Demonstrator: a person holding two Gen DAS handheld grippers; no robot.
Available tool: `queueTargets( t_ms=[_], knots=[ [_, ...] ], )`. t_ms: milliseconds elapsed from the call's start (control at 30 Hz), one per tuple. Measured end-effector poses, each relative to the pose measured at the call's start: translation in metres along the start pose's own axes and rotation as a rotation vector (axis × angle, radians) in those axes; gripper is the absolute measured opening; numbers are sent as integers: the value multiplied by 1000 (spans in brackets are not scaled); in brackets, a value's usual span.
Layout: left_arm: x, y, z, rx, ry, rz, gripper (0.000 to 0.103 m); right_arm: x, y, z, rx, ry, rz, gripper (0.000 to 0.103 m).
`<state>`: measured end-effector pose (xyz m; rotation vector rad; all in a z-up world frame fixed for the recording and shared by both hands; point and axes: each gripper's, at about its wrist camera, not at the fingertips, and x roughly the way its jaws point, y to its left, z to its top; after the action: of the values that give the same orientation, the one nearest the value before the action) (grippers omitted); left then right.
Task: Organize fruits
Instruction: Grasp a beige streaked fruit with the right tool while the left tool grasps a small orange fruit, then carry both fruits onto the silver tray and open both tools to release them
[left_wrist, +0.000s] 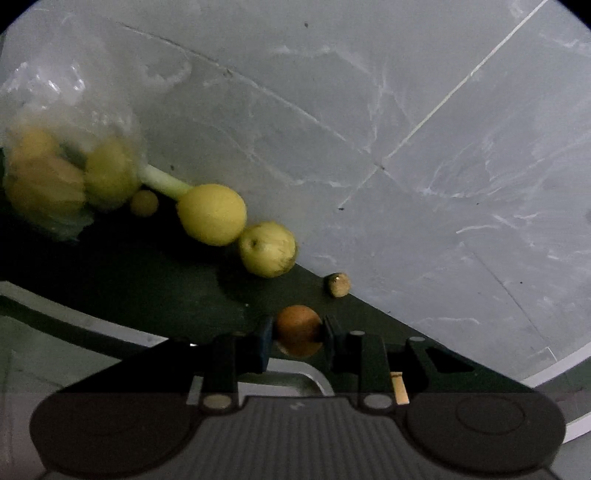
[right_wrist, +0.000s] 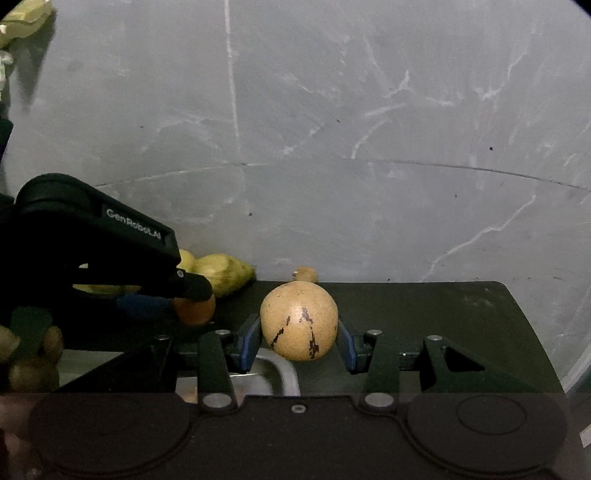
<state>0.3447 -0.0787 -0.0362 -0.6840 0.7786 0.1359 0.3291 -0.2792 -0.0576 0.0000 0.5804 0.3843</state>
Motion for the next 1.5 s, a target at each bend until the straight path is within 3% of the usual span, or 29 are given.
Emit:
queueTargets(
  t_ms=[700, 1200, 1500],
  knots=[
    [-72, 69, 11, 101, -14, -11, 31, -71, 80, -32, 39, -6, 12, 45],
    [-98, 104, -2, 318, 37, 2, 31, -98, 106, -63, 22, 61, 33, 45],
    [-99, 103, -24, 466, 88, -57, 31, -100, 109, -78, 14, 103, 20, 45]
  ],
)
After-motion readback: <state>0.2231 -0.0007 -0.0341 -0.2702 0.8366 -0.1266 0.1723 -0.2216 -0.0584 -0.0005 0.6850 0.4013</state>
